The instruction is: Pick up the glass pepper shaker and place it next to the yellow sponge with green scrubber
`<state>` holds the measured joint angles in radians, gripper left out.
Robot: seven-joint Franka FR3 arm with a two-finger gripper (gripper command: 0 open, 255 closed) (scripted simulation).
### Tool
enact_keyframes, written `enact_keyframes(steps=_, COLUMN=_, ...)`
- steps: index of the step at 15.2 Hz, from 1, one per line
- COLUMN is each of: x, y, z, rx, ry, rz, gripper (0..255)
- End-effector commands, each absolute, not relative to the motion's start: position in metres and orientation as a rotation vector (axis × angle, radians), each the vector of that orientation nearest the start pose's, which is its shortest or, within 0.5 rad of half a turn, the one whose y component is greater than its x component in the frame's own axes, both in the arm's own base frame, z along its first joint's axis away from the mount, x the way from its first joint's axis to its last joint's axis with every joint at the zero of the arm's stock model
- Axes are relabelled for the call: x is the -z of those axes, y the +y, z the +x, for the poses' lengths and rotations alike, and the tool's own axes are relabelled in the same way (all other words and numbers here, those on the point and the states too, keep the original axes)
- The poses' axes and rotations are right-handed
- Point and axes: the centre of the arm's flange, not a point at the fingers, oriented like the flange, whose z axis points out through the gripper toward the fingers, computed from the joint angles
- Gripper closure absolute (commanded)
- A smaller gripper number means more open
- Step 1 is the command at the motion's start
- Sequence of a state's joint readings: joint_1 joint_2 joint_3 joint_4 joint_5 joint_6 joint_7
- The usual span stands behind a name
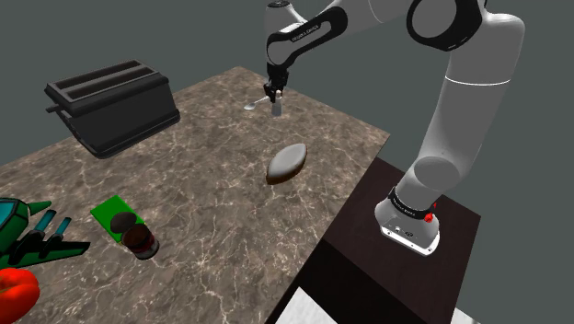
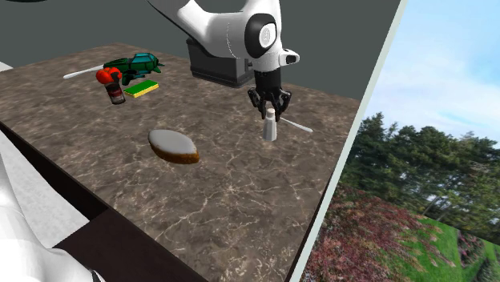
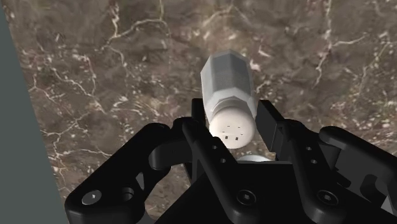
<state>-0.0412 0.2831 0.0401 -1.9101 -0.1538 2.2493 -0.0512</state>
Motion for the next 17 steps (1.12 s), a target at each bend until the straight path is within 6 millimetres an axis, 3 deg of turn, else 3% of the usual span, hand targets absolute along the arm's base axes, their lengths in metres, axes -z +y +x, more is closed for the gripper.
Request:
enact_keyframes(steps=1, x=-0.355, y=-0.006, z=0.622, rx=0.086, ry=-0.229, rz=-3.245, gripper=255)
enact_keyframes(steps=5, x=-0.355, y=-0.007, z=0.622, rx=0.086, ry=-0.229, rz=-3.245, gripper=255)
enact_keyframes(steps=17, x=-0.418, y=-0.007, z=0.622, rx=0.086, ry=-0.229, rz=-3.245, gripper=255)
